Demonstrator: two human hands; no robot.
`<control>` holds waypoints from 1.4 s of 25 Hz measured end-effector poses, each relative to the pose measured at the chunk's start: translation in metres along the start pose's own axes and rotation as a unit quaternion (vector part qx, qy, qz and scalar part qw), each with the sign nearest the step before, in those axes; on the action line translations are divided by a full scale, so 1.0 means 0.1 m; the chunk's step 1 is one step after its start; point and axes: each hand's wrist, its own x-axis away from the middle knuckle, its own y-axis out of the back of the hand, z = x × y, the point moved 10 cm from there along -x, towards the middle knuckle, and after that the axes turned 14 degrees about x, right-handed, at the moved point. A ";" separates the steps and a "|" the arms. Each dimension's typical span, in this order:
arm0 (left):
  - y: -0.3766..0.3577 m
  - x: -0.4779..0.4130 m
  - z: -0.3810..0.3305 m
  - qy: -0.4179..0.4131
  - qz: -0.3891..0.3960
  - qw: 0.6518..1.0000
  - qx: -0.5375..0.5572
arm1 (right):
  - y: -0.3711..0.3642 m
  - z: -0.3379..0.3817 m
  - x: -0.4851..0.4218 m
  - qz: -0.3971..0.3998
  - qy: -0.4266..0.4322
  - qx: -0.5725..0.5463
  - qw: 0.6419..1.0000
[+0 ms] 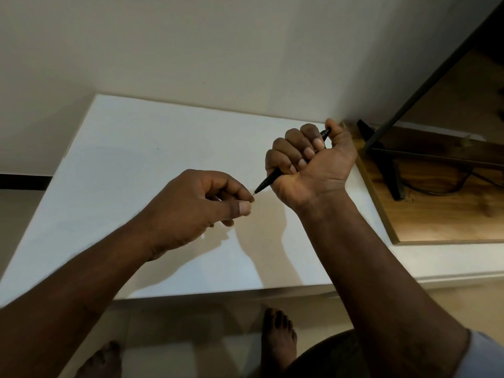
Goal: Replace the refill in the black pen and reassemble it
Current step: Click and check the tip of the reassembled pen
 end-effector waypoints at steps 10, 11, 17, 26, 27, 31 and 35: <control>0.03 -0.01 0.00 -0.002 -0.005 1.000 0.004 | 0.00 -0.04 0.00 -0.002 -0.003 0.005 1.000; 0.03 -0.01 0.00 -0.002 -0.006 1.000 0.003 | 0.00 -0.03 0.00 -0.001 0.000 0.006 1.000; 0.04 0.00 -0.01 -0.001 -0.006 1.000 0.002 | 0.00 -0.04 0.01 -0.002 -0.005 -0.003 1.000; 0.04 0.00 -0.01 -0.001 -0.006 1.000 -0.002 | 0.00 -0.07 0.01 0.007 -0.018 -0.021 1.000; 0.04 0.00 -0.01 -0.001 -0.006 1.000 -0.002 | 0.00 -0.07 0.01 0.009 -0.020 -0.023 0.999; 0.03 0.00 -0.01 -0.004 -0.005 1.000 -0.004 | -0.01 -0.09 0.01 0.010 -0.024 -0.025 0.999; 0.03 0.00 -0.01 -0.002 -0.003 1.000 0.005 | 0.00 -0.08 0.01 0.002 -0.018 -0.018 1.000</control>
